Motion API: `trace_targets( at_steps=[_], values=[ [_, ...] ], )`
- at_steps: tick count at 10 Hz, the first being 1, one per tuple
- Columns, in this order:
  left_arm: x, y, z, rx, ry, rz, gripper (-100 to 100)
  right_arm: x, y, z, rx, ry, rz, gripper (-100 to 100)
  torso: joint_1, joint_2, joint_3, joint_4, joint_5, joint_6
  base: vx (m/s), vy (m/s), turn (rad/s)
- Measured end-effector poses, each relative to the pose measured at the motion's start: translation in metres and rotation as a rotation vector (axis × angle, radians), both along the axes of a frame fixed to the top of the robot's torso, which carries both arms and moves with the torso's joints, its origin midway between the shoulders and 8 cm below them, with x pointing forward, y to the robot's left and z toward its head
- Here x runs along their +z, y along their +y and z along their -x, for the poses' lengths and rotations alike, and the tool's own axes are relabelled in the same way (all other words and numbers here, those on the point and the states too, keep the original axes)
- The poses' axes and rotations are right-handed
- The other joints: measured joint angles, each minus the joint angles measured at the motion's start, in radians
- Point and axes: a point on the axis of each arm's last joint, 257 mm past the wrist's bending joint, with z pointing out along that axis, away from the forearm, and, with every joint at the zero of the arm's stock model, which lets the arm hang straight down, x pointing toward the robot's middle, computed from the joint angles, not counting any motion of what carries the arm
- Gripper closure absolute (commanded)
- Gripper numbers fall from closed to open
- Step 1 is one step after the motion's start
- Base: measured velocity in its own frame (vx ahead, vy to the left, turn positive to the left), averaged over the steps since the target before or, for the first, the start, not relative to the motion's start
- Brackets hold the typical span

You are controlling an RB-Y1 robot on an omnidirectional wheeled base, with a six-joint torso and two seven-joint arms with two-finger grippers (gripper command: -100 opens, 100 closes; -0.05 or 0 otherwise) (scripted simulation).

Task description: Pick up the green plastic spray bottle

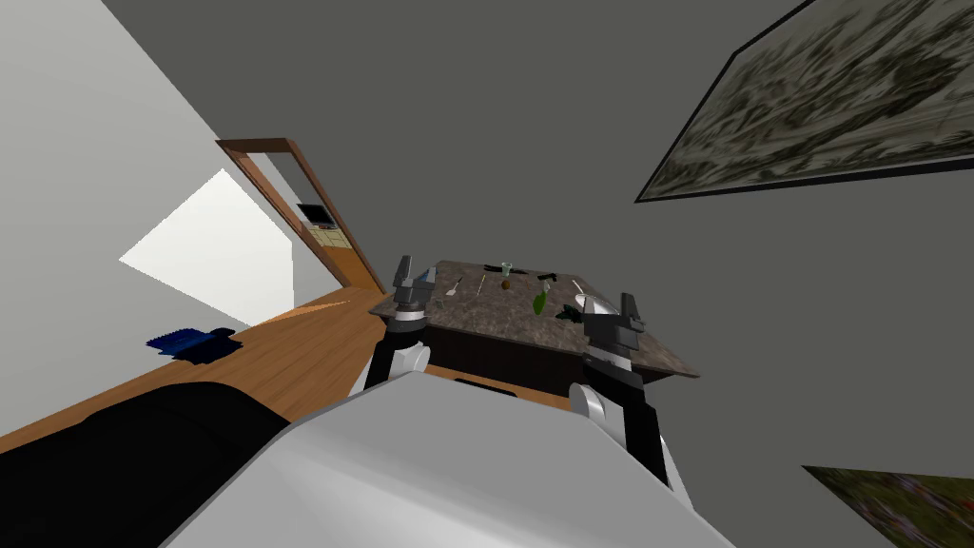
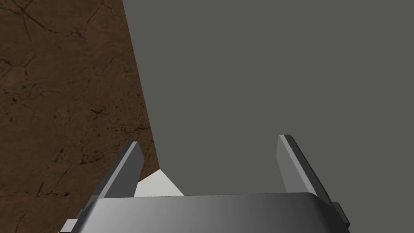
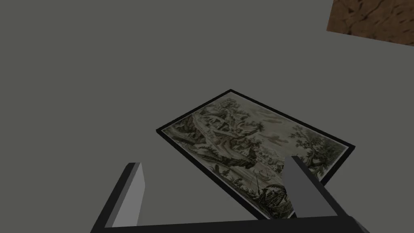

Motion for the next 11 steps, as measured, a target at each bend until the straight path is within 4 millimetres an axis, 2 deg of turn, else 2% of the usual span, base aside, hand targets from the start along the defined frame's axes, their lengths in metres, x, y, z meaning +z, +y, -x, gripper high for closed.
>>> trace_targets(
  at_steps=[3,6,11],
  values=[
    [0.0,0.0,0.0,0.0,0.0,0.0,0,-0.009,0.005,-0.01,0.056,0.052,0.021,-100,-0.001,0.0,0.0,0.0,0.0,0.0,-0.004,-0.008,0.023],
    [0.0,0.0,0.0,0.0,0.0,0.0,0,-0.038,0.001,-0.029,0.115,0.146,-0.026,-100,-0.001,0.0,0.0,0.0,0.0,0.0,0.0,-0.009,0.033],
    [0.0,0.0,0.0,0.0,0.0,0.0,0,-0.074,-0.009,-0.052,0.168,0.261,-0.143,-100,-0.001,-0.001,0.0,0.0,0.0,0.0,0.005,-0.014,0.027]
  ],
)
